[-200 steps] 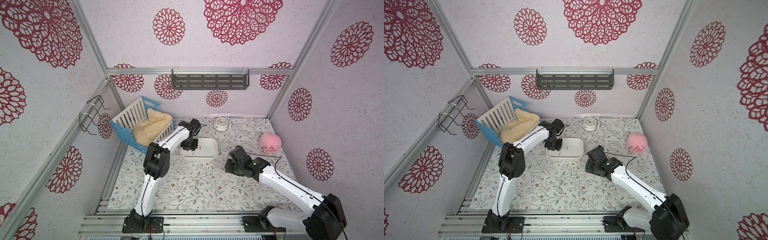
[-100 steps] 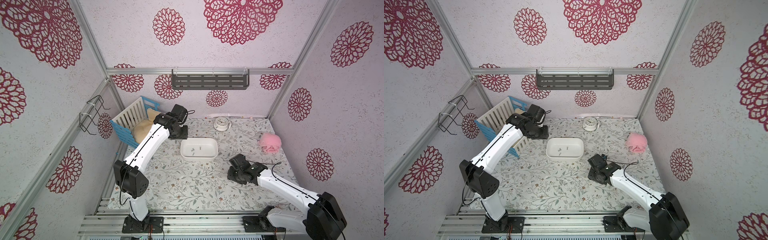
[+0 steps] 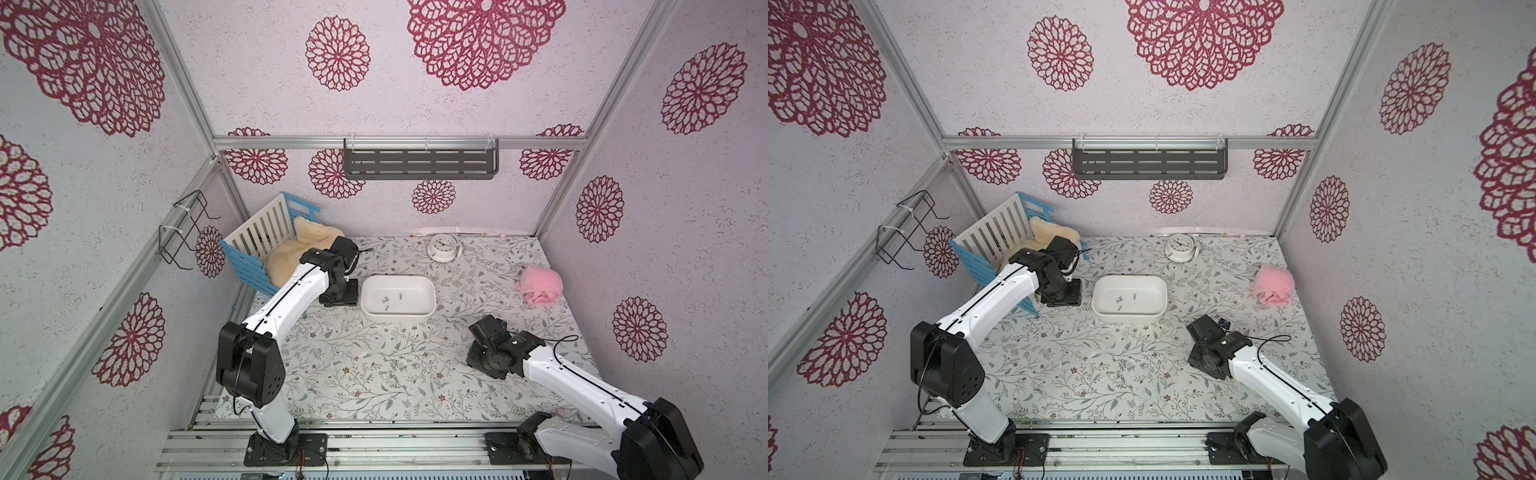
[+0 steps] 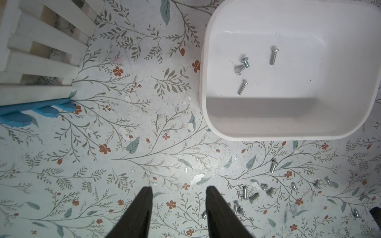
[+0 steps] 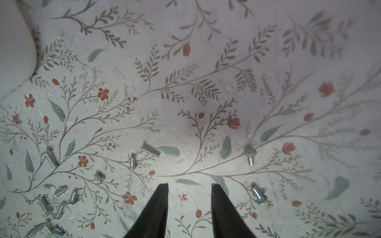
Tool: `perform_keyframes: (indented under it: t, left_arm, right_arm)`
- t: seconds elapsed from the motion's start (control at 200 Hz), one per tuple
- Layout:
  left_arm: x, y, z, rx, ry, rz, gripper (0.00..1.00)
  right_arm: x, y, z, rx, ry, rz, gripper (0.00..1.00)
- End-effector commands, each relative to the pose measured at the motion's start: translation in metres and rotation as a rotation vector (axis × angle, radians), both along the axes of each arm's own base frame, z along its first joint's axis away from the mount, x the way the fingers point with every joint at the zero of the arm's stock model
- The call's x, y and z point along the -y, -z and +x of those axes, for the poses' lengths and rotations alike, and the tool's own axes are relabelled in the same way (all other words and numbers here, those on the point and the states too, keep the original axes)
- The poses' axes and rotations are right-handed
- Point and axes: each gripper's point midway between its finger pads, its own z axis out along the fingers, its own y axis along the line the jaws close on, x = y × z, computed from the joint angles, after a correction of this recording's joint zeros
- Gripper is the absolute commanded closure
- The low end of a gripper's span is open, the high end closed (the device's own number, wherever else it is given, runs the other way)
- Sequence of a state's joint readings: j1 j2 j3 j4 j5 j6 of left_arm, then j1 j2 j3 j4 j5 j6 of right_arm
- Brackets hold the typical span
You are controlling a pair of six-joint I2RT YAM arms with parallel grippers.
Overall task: Put the screws on the desktop into the storage box
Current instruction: Pick up the screw from the center of the board.
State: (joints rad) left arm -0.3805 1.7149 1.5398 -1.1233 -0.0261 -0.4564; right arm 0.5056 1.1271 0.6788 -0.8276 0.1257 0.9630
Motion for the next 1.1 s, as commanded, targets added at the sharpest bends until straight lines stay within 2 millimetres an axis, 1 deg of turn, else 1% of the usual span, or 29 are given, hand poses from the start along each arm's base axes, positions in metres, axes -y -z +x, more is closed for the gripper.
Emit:
perform_keyframes:
  t: [0.0,0.115,0.25,0.455,0.74,1.096]
  left_arm:
    - [0.0,-0.005,0.003,0.039,0.002,-0.047,0.52]
    - [-0.004,0.002,0.0,0.026,-0.002,-0.06,0.51]
    - [-0.005,0.008,-0.002,0.011,-0.003,-0.073,0.51]
    - [-0.005,0.015,-0.004,-0.002,-0.007,-0.089,0.51]
    - [-0.007,0.025,-0.009,-0.021,-0.012,-0.094,0.51]
    - [-0.008,0.032,-0.011,-0.034,-0.017,-0.086,0.51]
  right_arm:
    - [0.019,-0.007,-0.001,0.011,0.057,-0.044,0.61]
    - [0.032,-0.003,-0.006,-0.013,0.075,-0.073,0.61]
    - [0.045,-0.003,-0.006,-0.019,0.094,-0.094,0.61]
    - [0.044,0.016,-0.01,-0.072,0.07,-0.088,0.61]
    - [0.042,0.033,-0.013,-0.103,0.044,-0.066,0.61]
    - [0.042,0.041,-0.013,-0.117,0.021,-0.056,0.63]
